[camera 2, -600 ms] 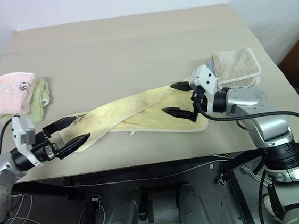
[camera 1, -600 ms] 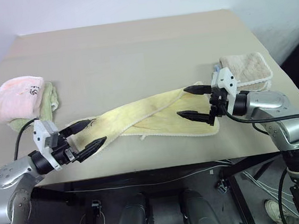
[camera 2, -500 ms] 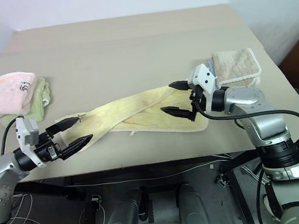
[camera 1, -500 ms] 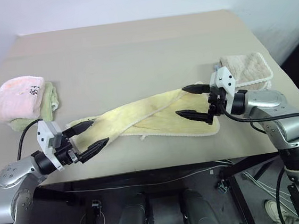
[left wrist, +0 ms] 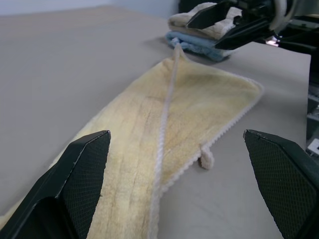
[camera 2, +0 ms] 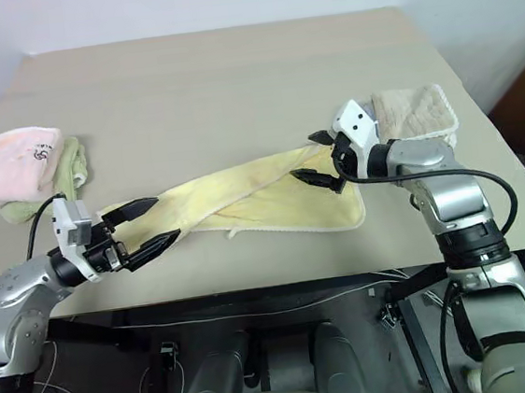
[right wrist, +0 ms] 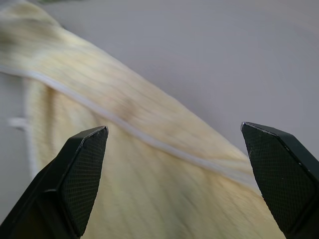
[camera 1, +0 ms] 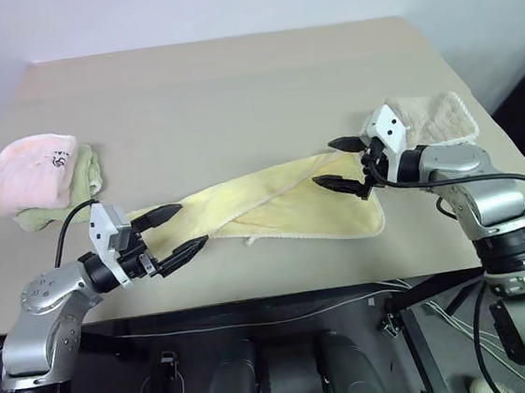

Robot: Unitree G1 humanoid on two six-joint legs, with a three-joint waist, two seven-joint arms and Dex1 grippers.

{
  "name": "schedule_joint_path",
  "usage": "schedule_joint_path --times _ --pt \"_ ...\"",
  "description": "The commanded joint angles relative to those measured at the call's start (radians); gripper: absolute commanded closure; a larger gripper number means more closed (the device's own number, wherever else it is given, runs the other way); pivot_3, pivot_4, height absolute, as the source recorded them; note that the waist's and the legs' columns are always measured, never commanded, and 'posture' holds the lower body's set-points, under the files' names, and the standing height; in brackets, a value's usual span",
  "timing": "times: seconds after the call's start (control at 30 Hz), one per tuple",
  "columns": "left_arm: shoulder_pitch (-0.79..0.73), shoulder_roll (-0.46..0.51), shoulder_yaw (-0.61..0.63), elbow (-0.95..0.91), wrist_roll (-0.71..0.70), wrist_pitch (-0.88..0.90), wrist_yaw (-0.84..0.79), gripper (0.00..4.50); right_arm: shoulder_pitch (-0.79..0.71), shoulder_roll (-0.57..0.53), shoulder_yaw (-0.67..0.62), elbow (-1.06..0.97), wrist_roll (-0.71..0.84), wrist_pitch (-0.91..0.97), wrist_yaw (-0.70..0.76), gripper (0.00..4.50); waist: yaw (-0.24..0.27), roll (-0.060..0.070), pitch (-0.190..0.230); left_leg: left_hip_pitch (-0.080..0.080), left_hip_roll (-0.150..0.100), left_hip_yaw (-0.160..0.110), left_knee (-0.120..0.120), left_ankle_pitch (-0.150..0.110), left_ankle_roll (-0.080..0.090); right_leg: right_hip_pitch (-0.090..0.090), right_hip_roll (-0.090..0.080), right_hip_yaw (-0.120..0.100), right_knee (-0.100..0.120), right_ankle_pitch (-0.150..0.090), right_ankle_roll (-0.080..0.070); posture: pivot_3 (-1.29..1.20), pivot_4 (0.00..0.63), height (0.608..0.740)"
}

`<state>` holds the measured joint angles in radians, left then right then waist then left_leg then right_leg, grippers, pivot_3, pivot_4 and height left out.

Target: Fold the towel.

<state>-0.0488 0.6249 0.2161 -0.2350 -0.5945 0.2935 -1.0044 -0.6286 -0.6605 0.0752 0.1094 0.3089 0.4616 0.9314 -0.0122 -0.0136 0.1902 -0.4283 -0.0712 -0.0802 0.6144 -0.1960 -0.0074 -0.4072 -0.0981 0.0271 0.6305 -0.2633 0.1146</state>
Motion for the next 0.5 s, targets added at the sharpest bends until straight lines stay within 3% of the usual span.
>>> schedule_joint_path --times 0.03,0.3,0.5 --pt "-0.015 -0.006 -0.02 0.008 0.026 -0.042 -0.009 0.04 -0.094 -0.037 0.011 0.125 -0.056 -0.105 0.076 0.0 0.0 0.0 0.0 0.0 0.0 0.0 0.0 0.0 0.0 0.0 0.0 0.0 0.0 0.0 0.0 0.0 0.15 0.74" --pt "0.009 -0.013 -0.038 0.02 0.056 -0.091 -0.012 0.04 -0.367 -0.014 0.117 0.662 -0.298 -0.486 0.103 0.0 -0.007 0.0 0.0 0.001 0.0 0.001 -0.001 0.001 -0.001 0.0 0.002 0.0 0.001 0.0 0.001 0.0 0.15 0.74" --pt "0.047 -0.022 -0.045 -0.008 0.067 -0.103 0.004 0.04 -0.503 0.034 0.149 0.974 -0.403 -0.648 0.078 0.0 -0.008 0.001 0.001 0.001 0.0 0.002 -0.001 0.001 -0.001 0.0 0.002 0.001 0.001 0.0 0.001 0.0 0.15 0.74"
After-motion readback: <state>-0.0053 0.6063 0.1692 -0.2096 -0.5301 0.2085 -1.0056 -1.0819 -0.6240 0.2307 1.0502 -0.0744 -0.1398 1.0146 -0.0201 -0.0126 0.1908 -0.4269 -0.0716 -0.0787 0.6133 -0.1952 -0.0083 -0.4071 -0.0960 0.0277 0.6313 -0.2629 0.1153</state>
